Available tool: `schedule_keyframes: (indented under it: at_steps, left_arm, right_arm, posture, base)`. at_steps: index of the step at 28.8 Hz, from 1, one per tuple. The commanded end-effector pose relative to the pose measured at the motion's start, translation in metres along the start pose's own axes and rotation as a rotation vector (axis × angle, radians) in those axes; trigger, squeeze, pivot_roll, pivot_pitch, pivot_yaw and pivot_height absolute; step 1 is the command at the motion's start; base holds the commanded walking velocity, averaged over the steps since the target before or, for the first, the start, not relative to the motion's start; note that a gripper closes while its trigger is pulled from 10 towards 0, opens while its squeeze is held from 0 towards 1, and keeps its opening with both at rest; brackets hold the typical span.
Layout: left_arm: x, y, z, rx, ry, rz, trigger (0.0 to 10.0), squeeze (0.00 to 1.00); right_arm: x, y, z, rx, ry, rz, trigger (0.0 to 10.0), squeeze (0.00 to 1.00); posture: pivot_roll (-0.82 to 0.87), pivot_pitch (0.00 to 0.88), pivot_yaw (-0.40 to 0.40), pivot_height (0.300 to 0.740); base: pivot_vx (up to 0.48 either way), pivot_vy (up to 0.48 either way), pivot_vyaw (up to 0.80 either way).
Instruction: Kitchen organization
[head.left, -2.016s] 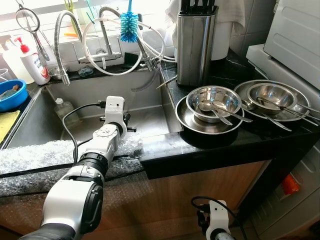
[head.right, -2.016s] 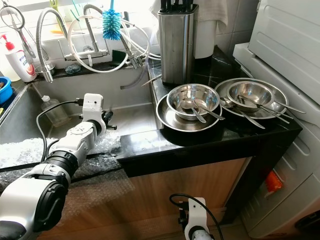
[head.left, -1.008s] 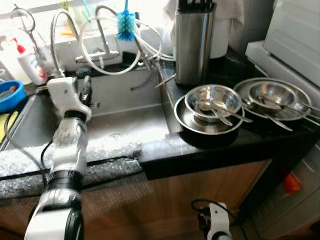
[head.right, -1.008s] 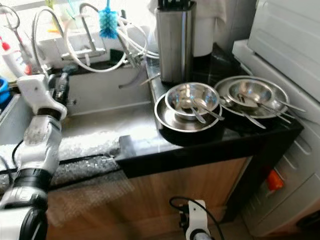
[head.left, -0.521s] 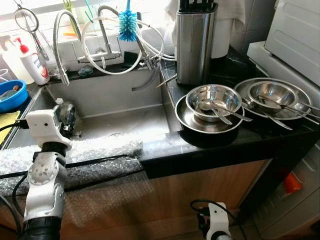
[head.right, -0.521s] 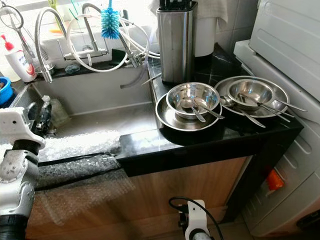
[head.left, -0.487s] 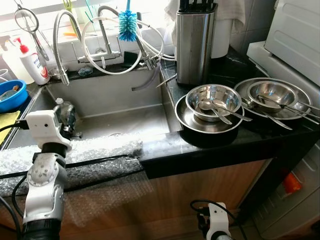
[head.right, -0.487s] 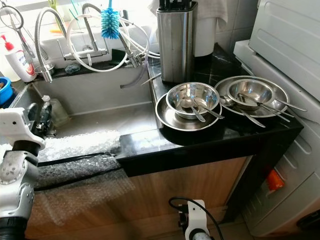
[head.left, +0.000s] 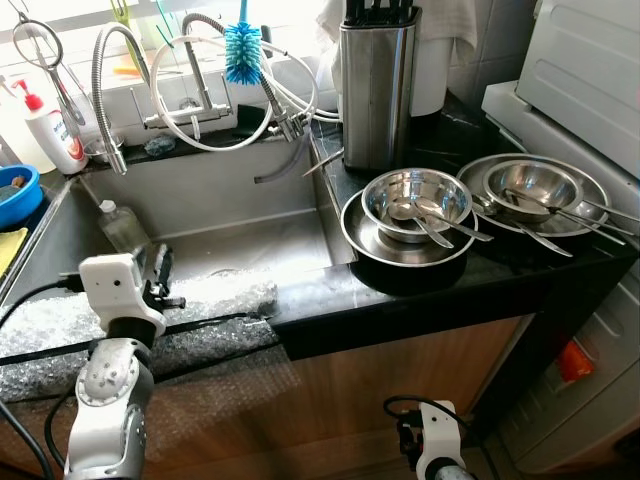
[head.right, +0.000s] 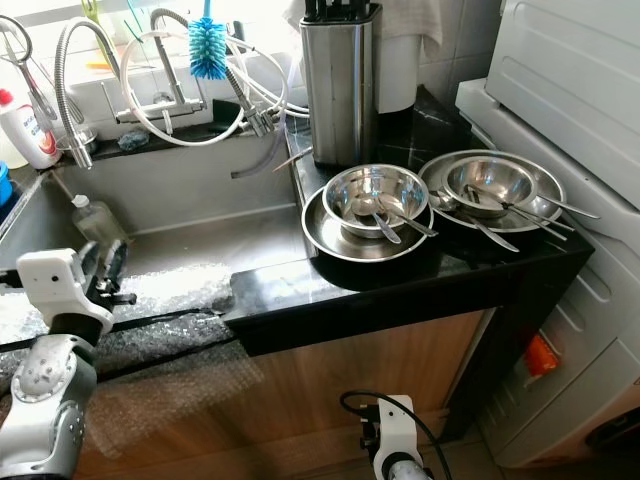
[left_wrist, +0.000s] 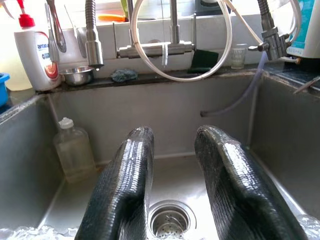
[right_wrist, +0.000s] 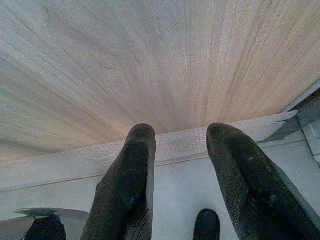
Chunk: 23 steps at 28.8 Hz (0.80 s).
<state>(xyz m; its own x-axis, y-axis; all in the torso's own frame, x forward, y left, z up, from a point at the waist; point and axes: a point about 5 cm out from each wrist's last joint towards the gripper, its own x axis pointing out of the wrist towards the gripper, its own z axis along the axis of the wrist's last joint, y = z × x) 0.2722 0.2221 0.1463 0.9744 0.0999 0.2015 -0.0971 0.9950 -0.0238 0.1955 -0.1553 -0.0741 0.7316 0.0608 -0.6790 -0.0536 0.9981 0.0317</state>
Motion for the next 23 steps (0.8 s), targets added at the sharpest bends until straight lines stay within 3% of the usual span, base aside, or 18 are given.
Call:
schedule_keyframes:
  at_steps: [1, 8, 15, 23]
  left_arm:
    - [-0.001, 0.002, 0.002, 0.010, -0.002, 0.014, 10.0, 0.00]
    - [-0.003, 0.000, 0.003, -0.006, 0.001, 0.030, 10.0, 0.00]
    - [0.001, -0.001, 0.025, -0.041, -0.064, 0.046, 10.0, 0.00]
    - [-0.005, -0.004, 0.018, -0.047, -0.025, 0.040, 10.0, 0.00]
  right_arm:
    - [0.002, 0.004, 0.007, -0.005, -0.027, 0.014, 10.0, 0.00]
    - [0.003, 0.005, 0.012, -0.013, -0.065, 0.021, 10.0, 0.00]
    - [0.003, 0.004, 0.026, -0.005, -0.172, 0.009, 10.0, 0.00]
    - [0.003, -0.003, 0.050, -0.045, -0.289, 0.007, 10.0, 0.00]
  posture:
    - [-0.01, 0.000, 0.113, 0.740]
    - [-0.02, 0.000, 0.114, 0.740]
    - [-0.01, 0.000, 0.115, 0.740]
    - [-0.01, 0.000, 0.118, 0.740]
  base:
    - [0.000, 0.000, 0.00]
    - [0.000, 0.000, 0.00]
    - [0.000, 0.000, 0.00]
    - [0.000, 0.000, 0.00]
